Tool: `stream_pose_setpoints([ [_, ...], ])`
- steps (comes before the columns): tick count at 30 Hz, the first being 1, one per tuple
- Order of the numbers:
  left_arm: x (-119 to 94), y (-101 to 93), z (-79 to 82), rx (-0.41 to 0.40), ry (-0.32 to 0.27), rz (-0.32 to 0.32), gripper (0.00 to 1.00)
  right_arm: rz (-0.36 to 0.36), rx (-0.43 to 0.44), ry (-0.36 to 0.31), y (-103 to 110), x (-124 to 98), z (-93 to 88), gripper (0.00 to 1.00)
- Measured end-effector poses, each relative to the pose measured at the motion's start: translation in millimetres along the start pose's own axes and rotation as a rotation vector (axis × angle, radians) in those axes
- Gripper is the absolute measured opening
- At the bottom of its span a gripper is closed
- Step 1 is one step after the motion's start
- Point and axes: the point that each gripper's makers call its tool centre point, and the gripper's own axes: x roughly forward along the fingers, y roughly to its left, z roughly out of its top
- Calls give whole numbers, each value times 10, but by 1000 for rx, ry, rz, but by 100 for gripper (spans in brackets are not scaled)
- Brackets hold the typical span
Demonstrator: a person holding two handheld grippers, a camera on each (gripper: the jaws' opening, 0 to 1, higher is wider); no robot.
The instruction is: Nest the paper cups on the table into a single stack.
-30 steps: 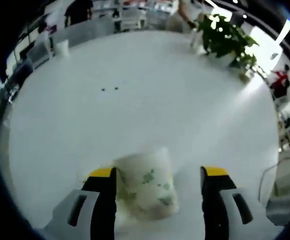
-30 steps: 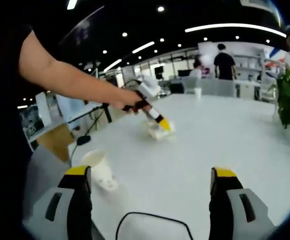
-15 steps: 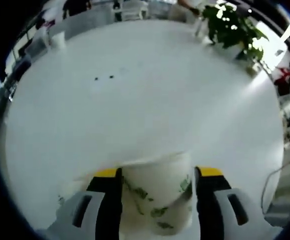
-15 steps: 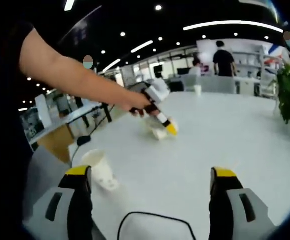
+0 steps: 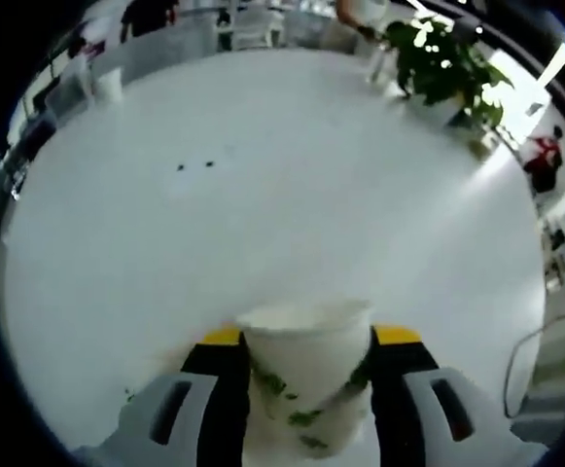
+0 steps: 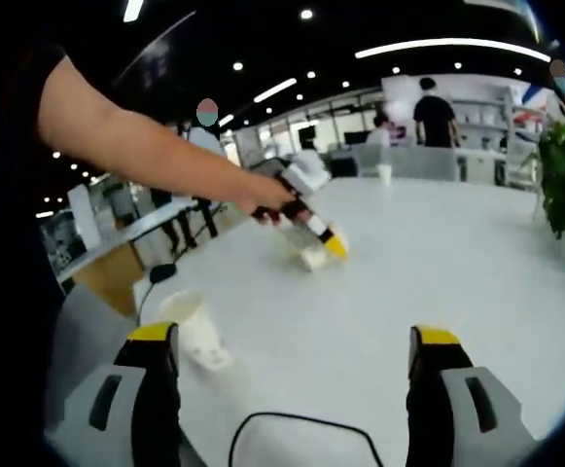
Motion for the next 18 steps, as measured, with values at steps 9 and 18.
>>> stream_pose_setpoints([
  [9,-144,-184,152,77,-109,-55,44,4,-7,6,73,50,45,97],
  [18,-315,-173,259,102,-214,-96,43,4,-11,8,129,43,90,97],
])
